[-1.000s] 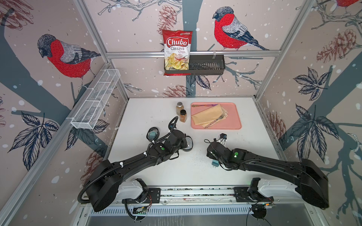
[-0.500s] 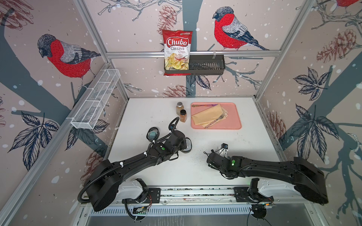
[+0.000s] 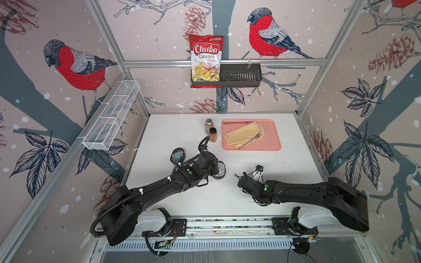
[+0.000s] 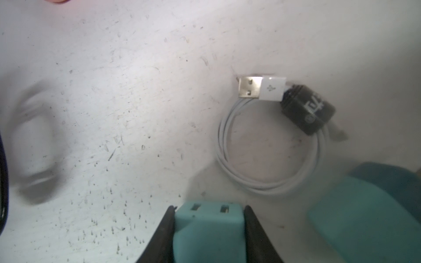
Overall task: Pack away charging kits
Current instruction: Pick up the plug from the center of the board.
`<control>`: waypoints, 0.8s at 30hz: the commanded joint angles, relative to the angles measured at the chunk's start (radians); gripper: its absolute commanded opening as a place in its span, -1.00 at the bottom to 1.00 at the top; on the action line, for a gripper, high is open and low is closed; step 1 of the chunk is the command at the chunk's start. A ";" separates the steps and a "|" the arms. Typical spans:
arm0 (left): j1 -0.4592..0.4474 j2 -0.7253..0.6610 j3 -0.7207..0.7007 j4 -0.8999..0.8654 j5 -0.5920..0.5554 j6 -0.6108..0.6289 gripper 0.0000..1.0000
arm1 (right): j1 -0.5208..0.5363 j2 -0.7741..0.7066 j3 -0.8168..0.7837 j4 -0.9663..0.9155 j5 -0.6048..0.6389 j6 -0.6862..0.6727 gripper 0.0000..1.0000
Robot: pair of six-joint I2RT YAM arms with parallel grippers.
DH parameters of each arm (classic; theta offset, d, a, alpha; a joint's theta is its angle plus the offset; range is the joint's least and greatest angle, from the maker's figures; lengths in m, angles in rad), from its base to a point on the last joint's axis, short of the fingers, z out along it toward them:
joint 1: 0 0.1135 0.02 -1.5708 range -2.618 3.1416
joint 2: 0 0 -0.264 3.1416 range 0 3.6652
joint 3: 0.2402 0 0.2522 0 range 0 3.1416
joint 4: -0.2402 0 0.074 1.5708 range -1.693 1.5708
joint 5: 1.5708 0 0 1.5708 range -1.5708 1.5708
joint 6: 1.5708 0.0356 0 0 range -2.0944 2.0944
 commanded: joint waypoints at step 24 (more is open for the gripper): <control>-0.016 0.055 -0.054 0.252 0.232 0.030 -1.00 | -0.079 -0.141 0.093 0.247 -0.148 -0.239 -0.63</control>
